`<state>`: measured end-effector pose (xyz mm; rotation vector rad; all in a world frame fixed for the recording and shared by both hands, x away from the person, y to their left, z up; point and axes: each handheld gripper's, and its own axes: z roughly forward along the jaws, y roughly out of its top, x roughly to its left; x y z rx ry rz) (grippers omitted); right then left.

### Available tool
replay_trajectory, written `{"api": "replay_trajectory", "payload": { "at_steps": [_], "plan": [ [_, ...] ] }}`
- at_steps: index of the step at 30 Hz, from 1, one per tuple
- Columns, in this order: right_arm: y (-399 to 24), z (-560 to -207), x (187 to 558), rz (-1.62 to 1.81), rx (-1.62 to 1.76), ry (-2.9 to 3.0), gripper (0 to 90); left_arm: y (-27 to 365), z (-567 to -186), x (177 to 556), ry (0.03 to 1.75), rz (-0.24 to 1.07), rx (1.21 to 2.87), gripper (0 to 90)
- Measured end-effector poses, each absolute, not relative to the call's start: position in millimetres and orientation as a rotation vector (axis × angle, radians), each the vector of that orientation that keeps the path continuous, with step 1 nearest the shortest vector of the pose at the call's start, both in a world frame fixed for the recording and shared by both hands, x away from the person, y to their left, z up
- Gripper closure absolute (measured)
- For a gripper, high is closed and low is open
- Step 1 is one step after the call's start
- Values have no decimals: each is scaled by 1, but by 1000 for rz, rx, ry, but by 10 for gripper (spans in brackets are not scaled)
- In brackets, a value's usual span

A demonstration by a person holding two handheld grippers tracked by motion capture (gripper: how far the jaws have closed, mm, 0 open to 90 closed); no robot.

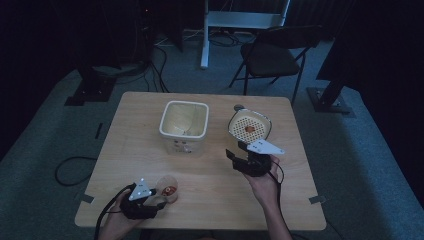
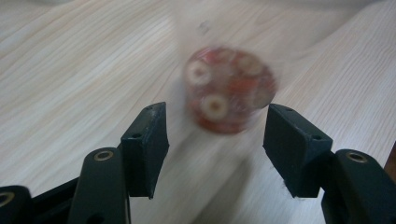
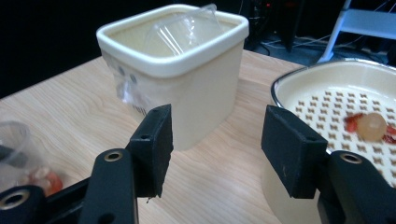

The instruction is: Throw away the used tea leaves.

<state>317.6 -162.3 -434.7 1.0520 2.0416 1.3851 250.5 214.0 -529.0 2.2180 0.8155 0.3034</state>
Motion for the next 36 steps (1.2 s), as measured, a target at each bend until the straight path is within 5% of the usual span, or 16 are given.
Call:
{"api": "replay_trajectory", "payload": {
  "at_steps": [16, 21, 25, 36],
  "plan": [
    [-173, -489, 307, 1363, 1112, 2237, 345, 134, -528, 289, 662, 323, 2262, 411],
    [-167, -504, 302, 1375, 1072, 2319, 261, 116, -528, 297, 671, 371, 2236, 302],
    [-150, -514, 298, 1350, 1014, 2367, 119, 124, -524, 295, 680, 379, 2234, 298],
    [-94, -522, 294, 1385, 843, 2435, 103, 177, -527, 278, 802, 412, 2208, 304]
  ]
}}
